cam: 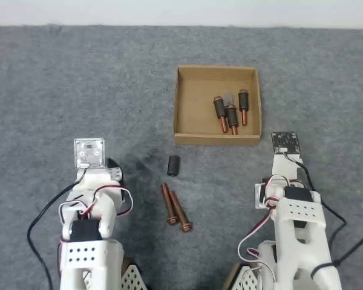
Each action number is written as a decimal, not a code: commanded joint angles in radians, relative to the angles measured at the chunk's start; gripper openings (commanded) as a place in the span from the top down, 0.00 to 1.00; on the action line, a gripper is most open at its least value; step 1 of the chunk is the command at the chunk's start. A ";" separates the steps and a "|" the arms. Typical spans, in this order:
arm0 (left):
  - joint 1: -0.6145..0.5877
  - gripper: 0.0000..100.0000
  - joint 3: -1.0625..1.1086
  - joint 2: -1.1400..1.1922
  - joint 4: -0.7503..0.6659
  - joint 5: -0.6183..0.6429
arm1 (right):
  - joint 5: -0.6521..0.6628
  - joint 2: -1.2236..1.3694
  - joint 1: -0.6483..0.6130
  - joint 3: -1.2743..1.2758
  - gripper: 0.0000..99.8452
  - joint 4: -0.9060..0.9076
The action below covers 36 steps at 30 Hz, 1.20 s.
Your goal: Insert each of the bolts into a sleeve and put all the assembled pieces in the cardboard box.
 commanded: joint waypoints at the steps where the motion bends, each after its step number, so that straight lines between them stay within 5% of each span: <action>1: 0.052 0.98 -0.148 -0.020 0.146 -0.005 | -0.006 -0.035 0.016 -0.009 0.99 -0.016; 10: 0.129 0.98 -0.487 0.241 0.336 0.006 | -0.006 -0.035 0.016 -0.009 0.99 -0.016; 17: 0.229 0.98 -0.771 0.611 0.489 0.244 | -0.005 -0.035 0.016 -0.009 0.99 -0.016; 22: 0.304 0.98 -0.823 0.732 0.491 0.411 | -0.005 -0.035 0.016 -0.009 0.99 -0.016; 36: 0.387 0.98 -0.826 1.011 0.448 0.465 | 0.021 -0.033 0.015 -0.009 0.99 -0.016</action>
